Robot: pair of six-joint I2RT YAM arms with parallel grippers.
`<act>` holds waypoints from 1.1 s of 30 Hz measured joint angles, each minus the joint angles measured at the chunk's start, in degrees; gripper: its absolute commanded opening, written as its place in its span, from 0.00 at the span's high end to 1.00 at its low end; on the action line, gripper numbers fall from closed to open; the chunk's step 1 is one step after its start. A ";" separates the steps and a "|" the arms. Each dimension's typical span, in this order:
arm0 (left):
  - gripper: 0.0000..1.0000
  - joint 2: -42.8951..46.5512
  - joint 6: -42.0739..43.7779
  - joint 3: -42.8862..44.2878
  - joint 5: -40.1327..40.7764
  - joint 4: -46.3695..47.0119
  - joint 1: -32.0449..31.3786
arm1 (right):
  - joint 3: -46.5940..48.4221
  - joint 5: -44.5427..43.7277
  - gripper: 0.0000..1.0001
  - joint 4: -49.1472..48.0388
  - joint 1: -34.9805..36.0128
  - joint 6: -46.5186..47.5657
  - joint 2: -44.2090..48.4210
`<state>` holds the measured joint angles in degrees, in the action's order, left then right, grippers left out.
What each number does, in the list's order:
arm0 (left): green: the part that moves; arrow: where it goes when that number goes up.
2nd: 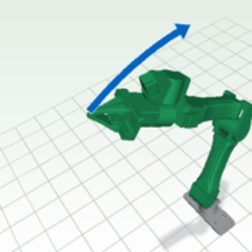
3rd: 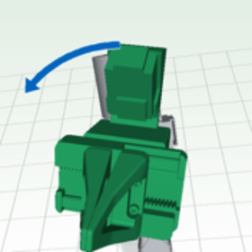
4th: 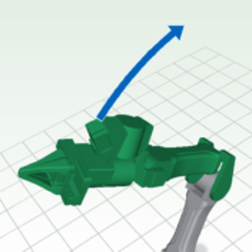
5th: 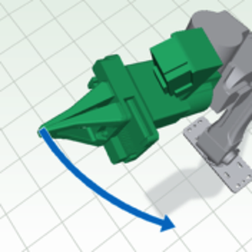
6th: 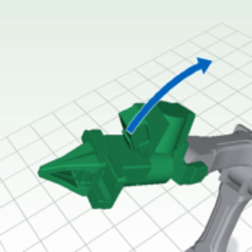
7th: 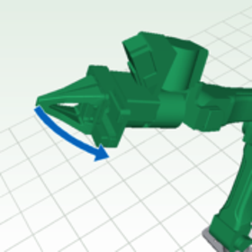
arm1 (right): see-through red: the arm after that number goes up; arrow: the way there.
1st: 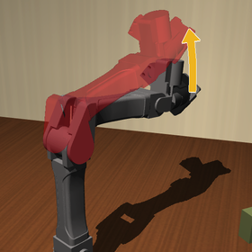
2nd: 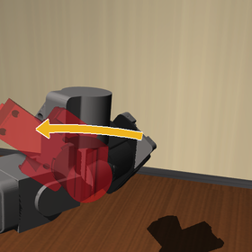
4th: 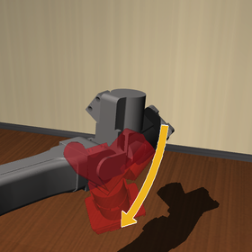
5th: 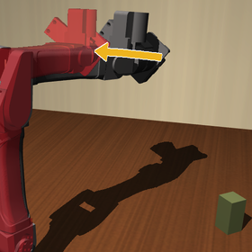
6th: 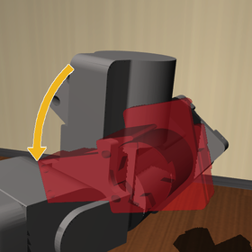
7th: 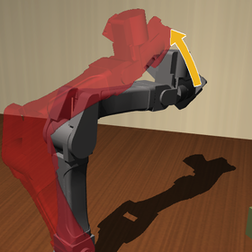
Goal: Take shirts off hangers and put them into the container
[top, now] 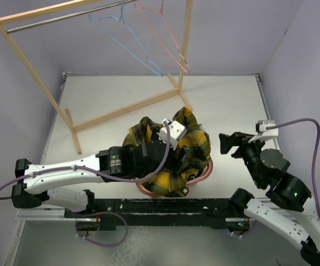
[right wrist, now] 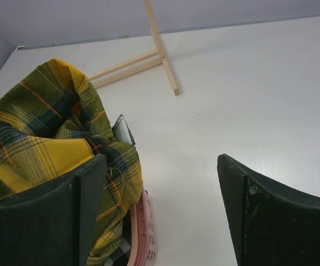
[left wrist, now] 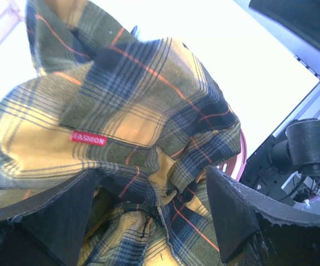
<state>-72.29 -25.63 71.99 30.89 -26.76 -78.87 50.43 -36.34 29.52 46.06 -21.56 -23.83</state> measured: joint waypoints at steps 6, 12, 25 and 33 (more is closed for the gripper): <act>0.19 3.65 3.50 3.69 4.33 -3.98 0.00 | 0.00 0.02 0.17 -0.26 0.00 0.00 -0.17; 0.15 16.59 9.01 5.42 15.34 -5.79 0.00 | 0.00 0.94 0.17 -0.26 0.00 -0.09 -0.57; 0.16 20.68 21.68 6.97 23.63 -4.66 12.15 | -0.11 4.48 0.17 -1.88 0.00 -0.37 -8.07; 0.16 7.78 18.40 5.81 -7.80 -4.85 54.18 | 0.76 4.33 0.16 -1.57 0.00 -0.24 -8.92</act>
<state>-64.51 -7.22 77.80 23.09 -31.62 -24.69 51.20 -32.01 27.94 46.06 -21.80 -32.75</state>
